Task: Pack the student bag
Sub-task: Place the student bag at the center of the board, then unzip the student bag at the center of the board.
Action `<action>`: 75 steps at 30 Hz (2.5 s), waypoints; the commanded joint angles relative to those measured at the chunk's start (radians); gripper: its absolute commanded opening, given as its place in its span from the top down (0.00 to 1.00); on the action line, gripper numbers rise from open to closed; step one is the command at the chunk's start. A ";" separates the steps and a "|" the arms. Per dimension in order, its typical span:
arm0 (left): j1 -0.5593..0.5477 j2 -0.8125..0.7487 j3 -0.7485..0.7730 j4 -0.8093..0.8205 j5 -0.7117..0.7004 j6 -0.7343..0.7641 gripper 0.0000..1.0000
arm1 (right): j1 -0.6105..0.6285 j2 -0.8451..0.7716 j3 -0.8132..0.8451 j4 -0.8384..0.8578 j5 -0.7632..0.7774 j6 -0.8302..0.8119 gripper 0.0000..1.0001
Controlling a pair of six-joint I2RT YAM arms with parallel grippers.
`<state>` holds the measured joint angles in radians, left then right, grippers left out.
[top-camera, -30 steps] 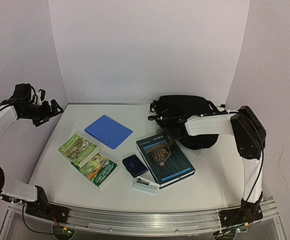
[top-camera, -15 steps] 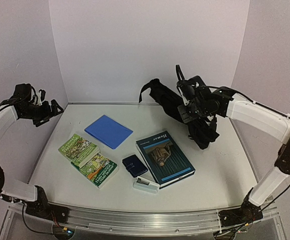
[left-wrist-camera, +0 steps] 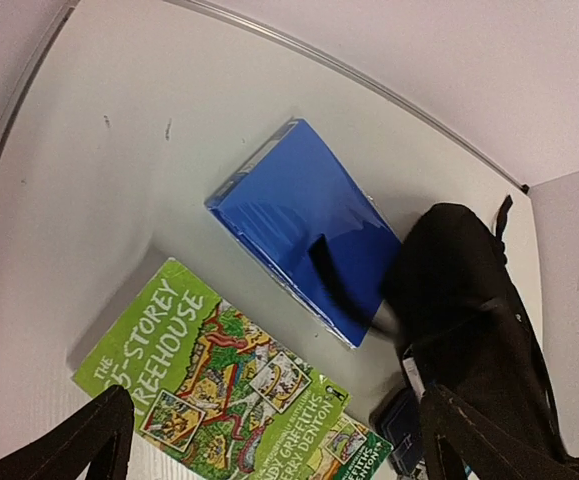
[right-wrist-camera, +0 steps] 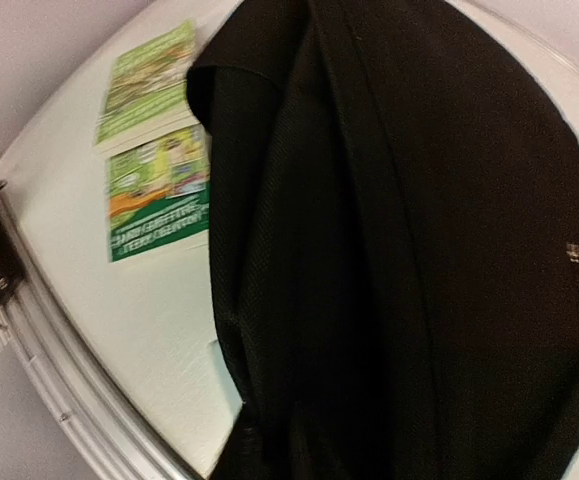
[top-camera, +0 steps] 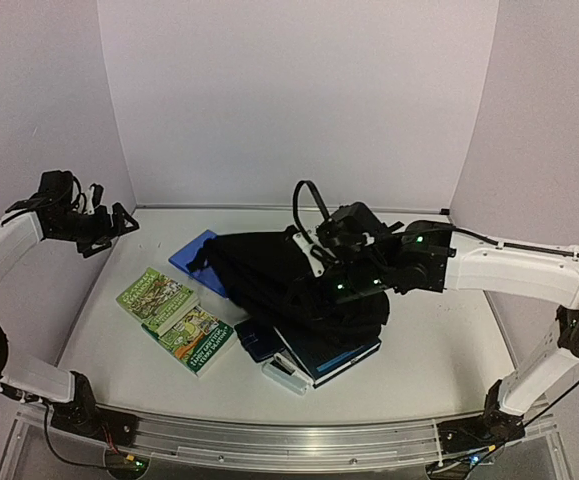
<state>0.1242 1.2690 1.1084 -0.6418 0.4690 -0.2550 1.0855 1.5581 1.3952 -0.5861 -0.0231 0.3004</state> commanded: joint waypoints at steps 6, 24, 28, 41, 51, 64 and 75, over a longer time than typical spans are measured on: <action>-0.379 -0.024 -0.207 0.318 0.042 -0.418 0.00 | -0.029 -0.012 -0.008 0.295 0.125 0.148 0.02; -0.710 0.231 -0.264 0.461 -0.198 -0.694 0.00 | -0.656 0.092 -0.444 0.557 -0.463 0.137 0.02; -0.727 0.277 -0.277 0.499 -0.201 -0.710 0.01 | -0.657 0.124 -0.469 0.612 -0.499 0.152 0.08; -0.792 0.446 -0.228 0.636 -0.179 -0.732 0.98 | -0.656 0.077 -0.478 0.654 -0.540 0.183 1.00; -0.914 0.307 -0.109 0.583 -0.069 -0.581 1.00 | -0.666 -0.068 -0.327 0.445 -0.443 0.058 1.00; -1.212 0.160 -0.011 0.386 0.048 -0.444 1.00 | -0.672 0.070 -0.153 0.223 -0.416 -0.114 1.00; -1.281 0.071 0.015 0.011 -0.202 -0.368 0.26 | -0.634 0.133 -0.195 0.276 -0.358 -0.059 0.80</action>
<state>-1.1599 1.4521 1.0454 -0.4744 0.4061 -0.6991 0.4381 1.7313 1.1896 -0.3958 -0.4530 0.1898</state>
